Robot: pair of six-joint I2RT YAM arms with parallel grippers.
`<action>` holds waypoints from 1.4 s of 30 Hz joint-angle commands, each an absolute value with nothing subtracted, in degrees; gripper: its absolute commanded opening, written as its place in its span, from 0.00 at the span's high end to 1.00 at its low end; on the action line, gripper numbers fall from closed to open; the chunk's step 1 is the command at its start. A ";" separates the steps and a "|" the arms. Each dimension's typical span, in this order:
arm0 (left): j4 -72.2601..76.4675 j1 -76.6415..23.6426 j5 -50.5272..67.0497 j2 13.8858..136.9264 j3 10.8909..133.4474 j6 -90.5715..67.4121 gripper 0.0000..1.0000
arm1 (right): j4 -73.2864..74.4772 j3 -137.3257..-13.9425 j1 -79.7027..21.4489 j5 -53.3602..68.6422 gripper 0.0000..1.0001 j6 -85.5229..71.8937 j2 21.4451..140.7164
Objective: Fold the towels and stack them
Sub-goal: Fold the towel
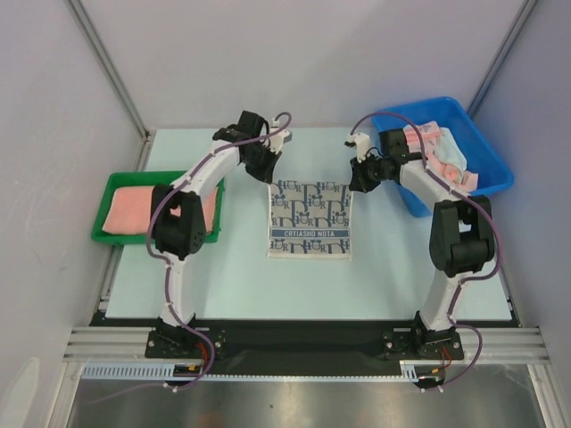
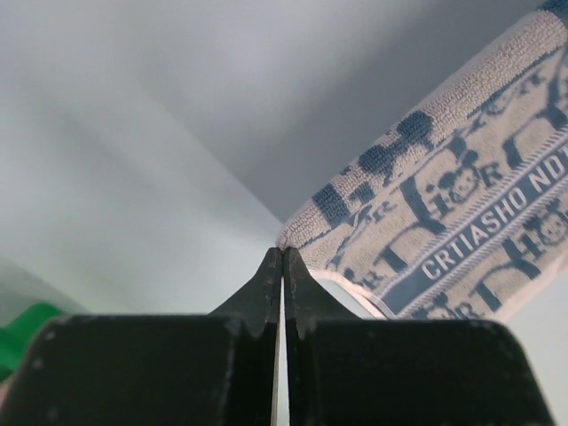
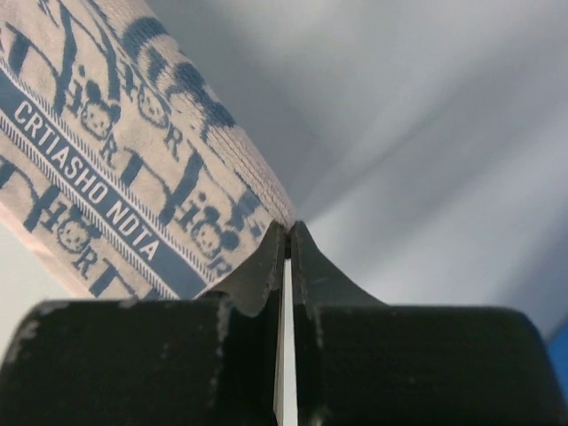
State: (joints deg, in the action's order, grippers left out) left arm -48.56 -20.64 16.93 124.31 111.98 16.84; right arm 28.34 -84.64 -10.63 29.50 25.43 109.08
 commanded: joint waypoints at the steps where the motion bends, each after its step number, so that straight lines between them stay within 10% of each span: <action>1: -45.71 -21.35 16.08 116.21 107.15 15.56 1.00 | 19.71 -77.90 -10.98 28.66 1.00 22.42 103.72; 18: -33.75 -26.89 11.87 98.45 75.16 8.97 1.00 | 3.78 -49.76 -19.42 12.05 1.00 7.82 82.36; 42: -36.21 -31.29 15.38 95.01 64.60 4.22 1.00 | 1.23 -35.16 -25.65 8.80 0.95 -7.73 72.25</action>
